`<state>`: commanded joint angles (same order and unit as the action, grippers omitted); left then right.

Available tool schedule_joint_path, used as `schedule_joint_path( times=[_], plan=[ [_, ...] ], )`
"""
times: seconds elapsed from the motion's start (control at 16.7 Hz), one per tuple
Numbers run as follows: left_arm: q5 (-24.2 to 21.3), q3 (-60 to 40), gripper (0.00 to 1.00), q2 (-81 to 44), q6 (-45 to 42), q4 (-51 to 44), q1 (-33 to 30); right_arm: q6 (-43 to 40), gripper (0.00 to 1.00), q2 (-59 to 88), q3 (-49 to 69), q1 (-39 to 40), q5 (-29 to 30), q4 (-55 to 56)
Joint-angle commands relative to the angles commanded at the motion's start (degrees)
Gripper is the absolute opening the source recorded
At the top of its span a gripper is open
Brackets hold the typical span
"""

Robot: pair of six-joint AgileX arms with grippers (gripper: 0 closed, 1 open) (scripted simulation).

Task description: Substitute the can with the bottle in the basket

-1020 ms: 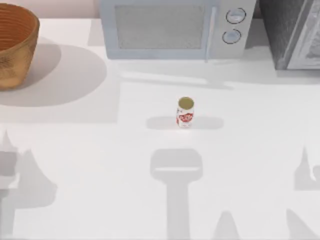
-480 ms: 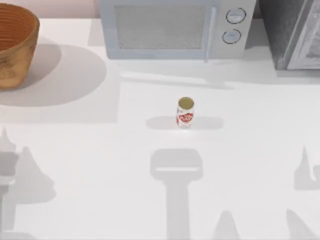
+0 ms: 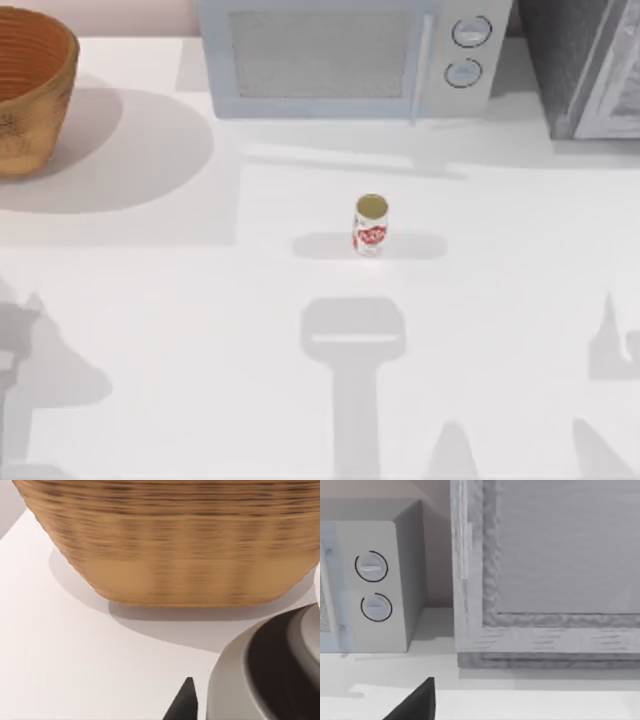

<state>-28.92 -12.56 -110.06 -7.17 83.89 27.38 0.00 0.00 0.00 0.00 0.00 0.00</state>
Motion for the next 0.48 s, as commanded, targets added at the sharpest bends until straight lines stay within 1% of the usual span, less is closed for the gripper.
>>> schedule_joint_path(
  times=[0.06, 0.12, 0.48],
  plan=[
    [0.00, 0.00, 0.02, 0.00, 0.00, 0.00, 0.00, 0.00, 1.00, 0.00, 0.00, 0.00, 0.00, 0.00],
    [0.00, 0.00, 0.00, 0.00, 0.00, 0.00, 0.00, 0.00, 1.00, 0.00, 0.00, 0.00, 0.00, 0.00],
    [0.00, 0.00, 0.00, 0.00, 0.00, 0.00, 0.00, 0.00, 1.00, 0.00, 0.00, 0.00, 0.00, 0.00]
  ],
)
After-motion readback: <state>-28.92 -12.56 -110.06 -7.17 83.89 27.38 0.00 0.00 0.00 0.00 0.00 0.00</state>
